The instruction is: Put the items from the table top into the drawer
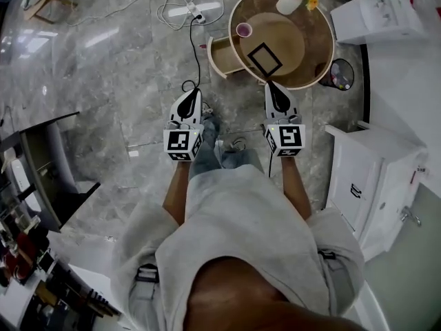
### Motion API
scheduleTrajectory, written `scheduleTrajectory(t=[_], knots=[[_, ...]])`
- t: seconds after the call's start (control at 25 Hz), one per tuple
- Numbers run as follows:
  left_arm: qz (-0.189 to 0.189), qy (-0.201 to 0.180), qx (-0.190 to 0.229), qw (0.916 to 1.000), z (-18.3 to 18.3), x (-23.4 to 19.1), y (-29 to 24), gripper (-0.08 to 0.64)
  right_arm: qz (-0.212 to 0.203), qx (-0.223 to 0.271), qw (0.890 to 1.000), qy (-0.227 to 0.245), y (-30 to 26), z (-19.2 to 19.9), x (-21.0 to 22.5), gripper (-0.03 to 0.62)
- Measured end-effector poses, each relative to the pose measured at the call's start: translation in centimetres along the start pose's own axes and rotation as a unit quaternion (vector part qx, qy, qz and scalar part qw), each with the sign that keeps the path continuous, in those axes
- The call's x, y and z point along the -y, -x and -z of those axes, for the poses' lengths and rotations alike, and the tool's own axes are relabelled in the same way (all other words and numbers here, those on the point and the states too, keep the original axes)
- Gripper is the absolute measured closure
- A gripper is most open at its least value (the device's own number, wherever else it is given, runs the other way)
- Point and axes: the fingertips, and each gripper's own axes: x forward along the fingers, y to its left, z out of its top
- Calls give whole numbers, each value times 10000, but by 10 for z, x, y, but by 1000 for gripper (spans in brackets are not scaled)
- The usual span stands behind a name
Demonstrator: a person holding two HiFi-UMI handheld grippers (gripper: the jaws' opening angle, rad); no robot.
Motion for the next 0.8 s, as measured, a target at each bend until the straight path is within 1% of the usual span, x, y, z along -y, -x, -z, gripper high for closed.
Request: scheduleTrajectory(t=[0.16, 0.24, 0.32, 0.44, 0.56, 0.68, 0.8], knots=[[-110, 48, 187, 9998, 31, -43, -37, 545, -131, -88, 9998, -90, -55, 51, -13, 569], [-131, 101, 351, 9992, 49, -57, -60, 545, -237, -97, 9996, -69, -80, 80, -19, 569], [-92, 83, 469, 9988, 75, -66, -86, 545, -326, -66, 9994, -19, -103, 112, -25, 569], [58, -75, 594, 9982, 121, -77, -131, 545, -393, 40, 9992, 15, -133, 165, -31, 569], [154, -247, 809, 9963, 162, -94, -174, 545, -375, 86, 9993, 32, -164, 220, -30, 569], [199, -369, 1071, 9934, 193, -114, -207, 545, -416, 173, 9990, 60, -193, 269, -34, 569], [304, -715, 1267, 9889, 212, -128, -236, 545, -570, 303, 9978, 152, -217, 316, -38, 569]])
